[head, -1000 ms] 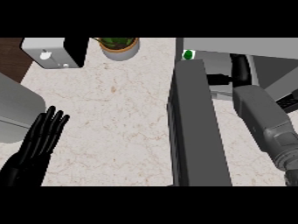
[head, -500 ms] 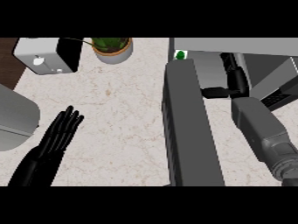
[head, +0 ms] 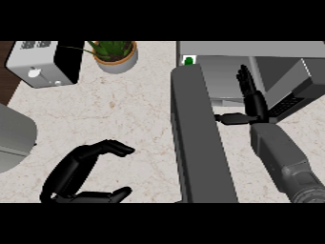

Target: Pick up the milk, place it into the microwave and close the microwave

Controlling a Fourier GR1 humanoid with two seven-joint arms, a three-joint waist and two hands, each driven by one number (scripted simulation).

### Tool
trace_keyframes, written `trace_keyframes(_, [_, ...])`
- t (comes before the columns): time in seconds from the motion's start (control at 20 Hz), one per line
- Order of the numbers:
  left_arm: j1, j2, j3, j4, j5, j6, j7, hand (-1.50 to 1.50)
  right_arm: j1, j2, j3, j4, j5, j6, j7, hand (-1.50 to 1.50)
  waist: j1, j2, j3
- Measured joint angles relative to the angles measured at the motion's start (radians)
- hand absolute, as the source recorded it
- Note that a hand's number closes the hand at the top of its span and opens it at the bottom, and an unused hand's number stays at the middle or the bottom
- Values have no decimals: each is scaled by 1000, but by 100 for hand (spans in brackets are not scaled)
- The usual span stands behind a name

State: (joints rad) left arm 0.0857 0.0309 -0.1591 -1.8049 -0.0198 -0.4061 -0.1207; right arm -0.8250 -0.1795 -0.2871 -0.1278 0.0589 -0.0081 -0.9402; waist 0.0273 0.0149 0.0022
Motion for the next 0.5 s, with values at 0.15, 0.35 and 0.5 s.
trace_keyframes(0.15, [-21,-3,-25,49,-38,0,-15,150,55,0,13,-36,2,27,-21,-150,-13,-7,-1])
trace_keyframes(0.35, [-73,-19,-60,129,-75,36,-18,150,144,9,39,-112,3,65,-32,-150,-30,-15,-2])
trace_keyframes(0.5, [-117,-19,-82,168,-121,56,-10,150,210,-5,60,-175,5,92,-34,-150,-37,-17,-2])
